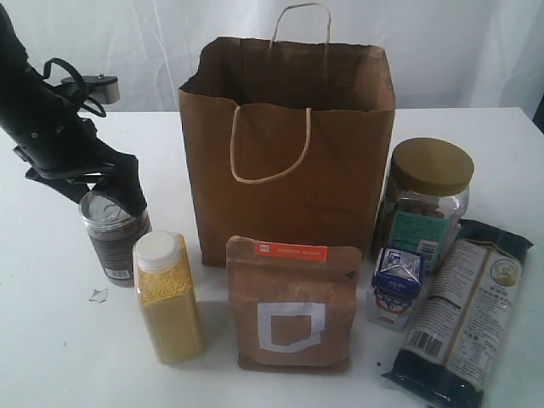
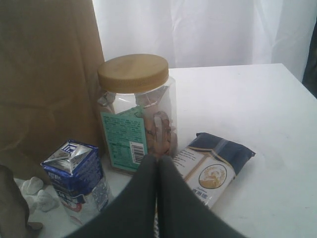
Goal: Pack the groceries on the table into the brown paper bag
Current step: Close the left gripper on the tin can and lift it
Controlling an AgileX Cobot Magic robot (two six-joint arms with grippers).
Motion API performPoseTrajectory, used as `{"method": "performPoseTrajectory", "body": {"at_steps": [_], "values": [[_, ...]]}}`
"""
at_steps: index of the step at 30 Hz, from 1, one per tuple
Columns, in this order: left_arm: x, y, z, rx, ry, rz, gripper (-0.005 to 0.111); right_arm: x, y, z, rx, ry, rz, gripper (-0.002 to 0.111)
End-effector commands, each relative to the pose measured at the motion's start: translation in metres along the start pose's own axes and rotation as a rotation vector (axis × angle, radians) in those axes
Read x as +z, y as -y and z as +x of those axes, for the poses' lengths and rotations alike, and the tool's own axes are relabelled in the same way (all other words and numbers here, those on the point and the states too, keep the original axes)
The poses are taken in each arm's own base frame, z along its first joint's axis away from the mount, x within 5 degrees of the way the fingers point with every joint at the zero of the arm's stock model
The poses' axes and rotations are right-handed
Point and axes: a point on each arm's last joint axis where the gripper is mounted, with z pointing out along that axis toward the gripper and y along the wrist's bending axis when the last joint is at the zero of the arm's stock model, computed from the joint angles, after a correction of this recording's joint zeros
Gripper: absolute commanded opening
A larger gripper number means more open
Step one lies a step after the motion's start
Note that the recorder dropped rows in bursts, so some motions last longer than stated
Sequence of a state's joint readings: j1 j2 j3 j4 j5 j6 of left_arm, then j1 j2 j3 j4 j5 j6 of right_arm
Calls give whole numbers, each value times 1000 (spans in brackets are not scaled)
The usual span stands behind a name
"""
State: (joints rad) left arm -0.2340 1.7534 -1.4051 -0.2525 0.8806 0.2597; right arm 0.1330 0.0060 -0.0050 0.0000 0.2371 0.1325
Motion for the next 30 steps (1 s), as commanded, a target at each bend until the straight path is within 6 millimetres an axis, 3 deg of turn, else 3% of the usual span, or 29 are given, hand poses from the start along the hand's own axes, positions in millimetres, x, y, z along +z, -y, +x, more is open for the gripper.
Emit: {"method": "performPoseTrajectory", "body": {"at_steps": [1, 25, 28, 30], "values": [[9, 6, -1, 27, -30, 9, 96, 0, 0, 1, 10, 9, 2, 0], [28, -4, 1, 25, -117, -61, 94, 0, 0, 1, 10, 9, 2, 0], [28, -4, 0, 26, -109, -64, 86, 0, 0, 1, 10, 9, 2, 0], [29, -4, 0, 25, -110, -64, 67, 0, 0, 1, 10, 9, 2, 0]]}}
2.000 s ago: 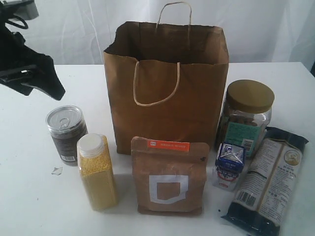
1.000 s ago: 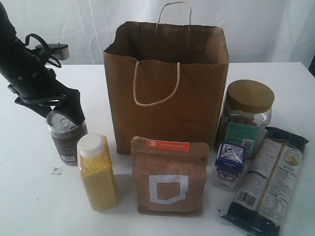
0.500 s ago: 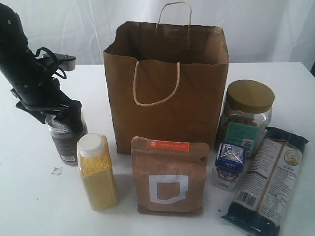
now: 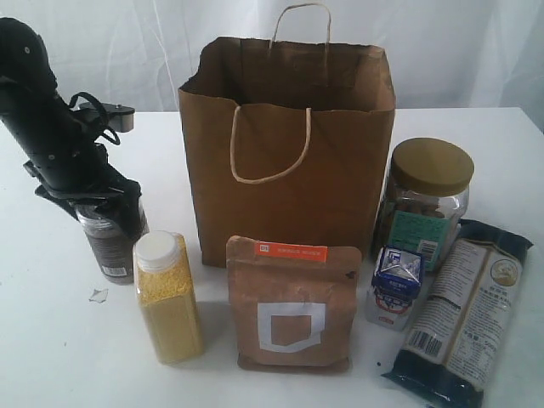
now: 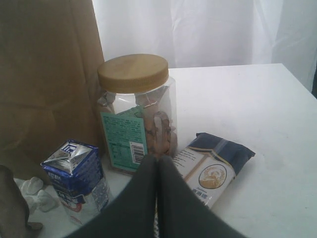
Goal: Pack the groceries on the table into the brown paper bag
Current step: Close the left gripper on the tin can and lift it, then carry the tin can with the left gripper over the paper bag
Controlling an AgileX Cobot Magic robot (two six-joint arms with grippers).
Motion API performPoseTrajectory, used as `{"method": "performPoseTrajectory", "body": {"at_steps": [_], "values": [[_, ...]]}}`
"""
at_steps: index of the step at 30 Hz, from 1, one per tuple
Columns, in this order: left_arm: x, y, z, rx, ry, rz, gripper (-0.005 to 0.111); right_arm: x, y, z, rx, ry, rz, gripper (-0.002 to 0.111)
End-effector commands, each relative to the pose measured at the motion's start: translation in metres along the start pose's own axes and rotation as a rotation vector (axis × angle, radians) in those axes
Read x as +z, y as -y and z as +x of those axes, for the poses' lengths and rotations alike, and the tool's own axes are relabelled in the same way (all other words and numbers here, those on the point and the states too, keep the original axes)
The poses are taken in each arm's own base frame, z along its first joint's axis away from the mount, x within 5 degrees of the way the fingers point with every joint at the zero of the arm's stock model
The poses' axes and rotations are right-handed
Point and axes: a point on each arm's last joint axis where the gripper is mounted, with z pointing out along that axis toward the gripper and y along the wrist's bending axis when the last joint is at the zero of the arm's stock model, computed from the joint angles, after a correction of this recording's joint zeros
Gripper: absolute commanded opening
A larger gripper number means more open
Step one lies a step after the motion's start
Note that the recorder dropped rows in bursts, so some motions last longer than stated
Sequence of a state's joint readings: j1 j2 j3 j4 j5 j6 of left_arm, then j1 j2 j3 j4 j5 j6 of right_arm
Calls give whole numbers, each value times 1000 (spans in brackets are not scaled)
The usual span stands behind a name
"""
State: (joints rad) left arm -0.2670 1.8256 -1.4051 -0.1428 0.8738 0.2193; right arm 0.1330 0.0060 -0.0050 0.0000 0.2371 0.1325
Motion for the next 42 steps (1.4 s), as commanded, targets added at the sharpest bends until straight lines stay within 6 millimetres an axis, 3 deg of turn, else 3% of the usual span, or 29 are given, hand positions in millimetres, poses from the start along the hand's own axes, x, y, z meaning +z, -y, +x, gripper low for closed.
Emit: {"method": "performPoseTrajectory", "body": {"at_steps": [1, 5, 10, 16, 18, 21, 24, 26, 34, 42], "values": [[0, 1, 0, -9, -12, 4, 48, 0, 0, 1, 10, 9, 2, 0], [-7, 3, 4, -2, -26, 0, 1, 0, 0, 1, 10, 9, 2, 0], [-64, 11, 15, 10, 113, -90, 0, 0, 0, 1, 10, 9, 2, 0], [-106, 23, 31, 12, 211, -114, 0, 0, 0, 1, 10, 9, 2, 0], [-132, 30, 38, 24, 288, -128, 0, 0, 0, 1, 10, 9, 2, 0], [-188, 47, 47, 43, 459, -130, 0, 0, 0, 1, 10, 9, 2, 0], [-233, 69, 48, 63, 672, -24, 0, 0, 0, 1, 10, 9, 2, 0], [-249, 80, 45, 130, 758, 50, 0, 0, 0, 1, 10, 9, 2, 0], [-277, 98, 42, 219, 928, 160, 0, 0, 0, 1, 10, 9, 2, 0], [-261, 103, 21, 284, 932, 192, 0, 0, 0, 1, 10, 9, 2, 0]]}}
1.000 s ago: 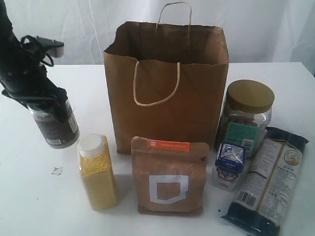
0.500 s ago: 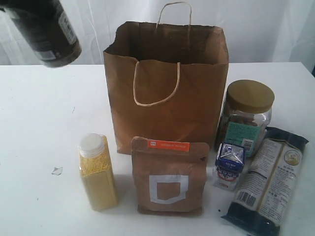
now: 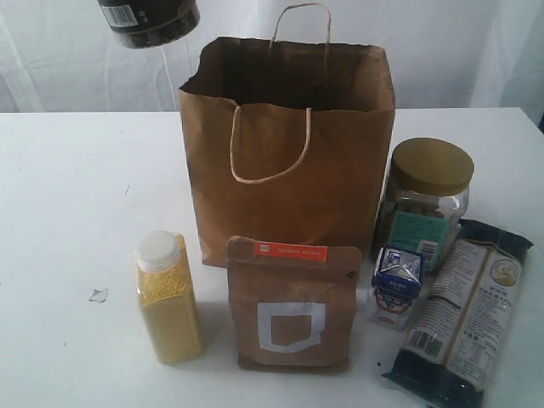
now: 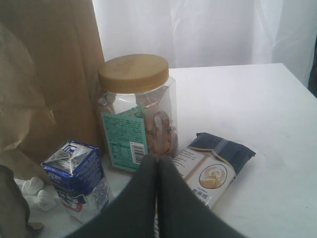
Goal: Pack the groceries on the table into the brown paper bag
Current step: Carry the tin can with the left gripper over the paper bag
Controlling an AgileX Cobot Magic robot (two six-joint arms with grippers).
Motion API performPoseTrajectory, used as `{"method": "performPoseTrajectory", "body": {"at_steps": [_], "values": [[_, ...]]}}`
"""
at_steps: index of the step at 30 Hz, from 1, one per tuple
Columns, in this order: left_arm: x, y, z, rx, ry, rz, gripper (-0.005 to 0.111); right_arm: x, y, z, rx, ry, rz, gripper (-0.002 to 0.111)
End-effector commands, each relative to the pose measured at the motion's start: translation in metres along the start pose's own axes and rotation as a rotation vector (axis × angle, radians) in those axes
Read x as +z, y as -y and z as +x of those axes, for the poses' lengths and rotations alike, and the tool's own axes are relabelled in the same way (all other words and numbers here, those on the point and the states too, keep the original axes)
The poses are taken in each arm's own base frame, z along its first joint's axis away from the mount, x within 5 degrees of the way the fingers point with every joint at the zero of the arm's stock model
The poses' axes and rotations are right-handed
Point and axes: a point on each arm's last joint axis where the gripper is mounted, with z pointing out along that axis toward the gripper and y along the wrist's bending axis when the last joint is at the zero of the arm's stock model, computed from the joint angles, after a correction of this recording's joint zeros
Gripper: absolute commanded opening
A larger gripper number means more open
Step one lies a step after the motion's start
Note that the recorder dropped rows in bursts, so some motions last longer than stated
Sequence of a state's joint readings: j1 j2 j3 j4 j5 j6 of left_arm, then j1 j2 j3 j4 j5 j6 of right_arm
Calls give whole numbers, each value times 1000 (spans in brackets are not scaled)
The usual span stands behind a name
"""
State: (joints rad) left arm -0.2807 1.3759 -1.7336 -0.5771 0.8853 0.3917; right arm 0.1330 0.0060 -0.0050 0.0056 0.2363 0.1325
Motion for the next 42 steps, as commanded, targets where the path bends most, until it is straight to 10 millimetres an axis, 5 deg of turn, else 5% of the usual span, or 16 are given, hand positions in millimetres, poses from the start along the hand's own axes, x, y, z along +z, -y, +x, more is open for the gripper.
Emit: {"method": "performPoseTrajectory", "body": {"at_steps": [1, 17, 27, 42], "values": [[12, 3, -10, 27, 81, 24, 0, 0, 0, 1, 5, 8, 3, 0], [86, -3, -8, 121, 101, 63, 0, 0, 0, 1, 5, 8, 3, 0], [107, 5, -5, 170, 102, 102, 0, 0, 0, 1, 5, 8, 3, 0], [141, -11, 9, 171, 49, 75, 0, 0, 0, 1, 5, 8, 3, 0]]}}
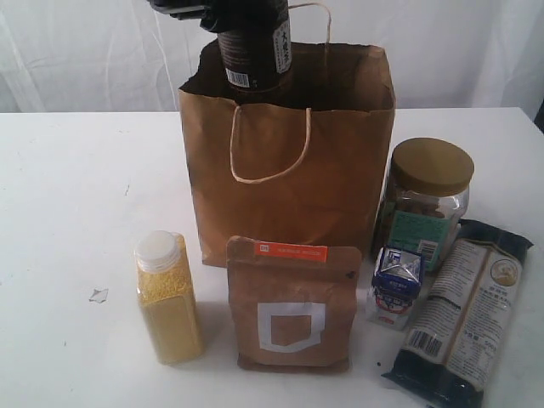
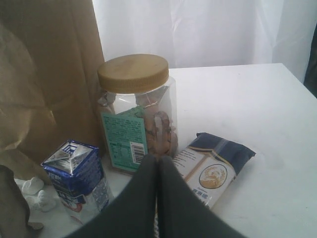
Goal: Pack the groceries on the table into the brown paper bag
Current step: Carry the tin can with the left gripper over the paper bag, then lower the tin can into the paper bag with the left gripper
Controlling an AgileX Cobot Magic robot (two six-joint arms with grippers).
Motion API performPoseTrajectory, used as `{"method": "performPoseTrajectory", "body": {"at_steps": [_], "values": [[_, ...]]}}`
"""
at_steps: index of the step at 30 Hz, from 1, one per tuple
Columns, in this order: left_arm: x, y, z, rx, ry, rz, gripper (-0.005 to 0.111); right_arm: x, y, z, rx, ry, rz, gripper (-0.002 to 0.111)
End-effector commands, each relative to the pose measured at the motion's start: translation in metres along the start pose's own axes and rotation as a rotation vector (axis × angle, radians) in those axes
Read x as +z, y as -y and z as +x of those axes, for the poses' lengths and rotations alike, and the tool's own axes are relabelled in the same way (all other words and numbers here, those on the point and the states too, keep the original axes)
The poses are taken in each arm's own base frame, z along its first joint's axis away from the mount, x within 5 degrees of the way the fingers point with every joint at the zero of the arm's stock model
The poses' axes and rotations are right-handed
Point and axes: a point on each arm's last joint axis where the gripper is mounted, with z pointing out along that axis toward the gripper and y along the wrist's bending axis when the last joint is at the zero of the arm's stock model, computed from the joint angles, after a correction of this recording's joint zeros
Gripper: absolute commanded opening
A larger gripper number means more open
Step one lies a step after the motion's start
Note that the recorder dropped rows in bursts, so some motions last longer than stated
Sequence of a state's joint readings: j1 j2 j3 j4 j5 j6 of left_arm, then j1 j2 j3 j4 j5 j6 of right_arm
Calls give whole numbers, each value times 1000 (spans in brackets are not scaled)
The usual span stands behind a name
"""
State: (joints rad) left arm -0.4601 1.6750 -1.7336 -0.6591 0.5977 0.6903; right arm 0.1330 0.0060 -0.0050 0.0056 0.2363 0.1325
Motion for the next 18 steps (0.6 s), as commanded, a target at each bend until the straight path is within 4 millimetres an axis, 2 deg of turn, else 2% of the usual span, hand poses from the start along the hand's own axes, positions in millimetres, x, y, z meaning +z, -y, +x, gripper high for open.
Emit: {"method": "performPoseTrajectory", "body": {"at_steps": [1, 13, 18], "values": [[2, -2, -4, 1, 36, -22, 0, 0, 0, 1, 5, 8, 3, 0], [26, -11, 14, 0, -50, -9, 0, 0, 0, 1, 5, 8, 3, 0], [27, -11, 16, 3, -59, -9, 0, 0, 0, 1, 5, 8, 3, 0]]}}
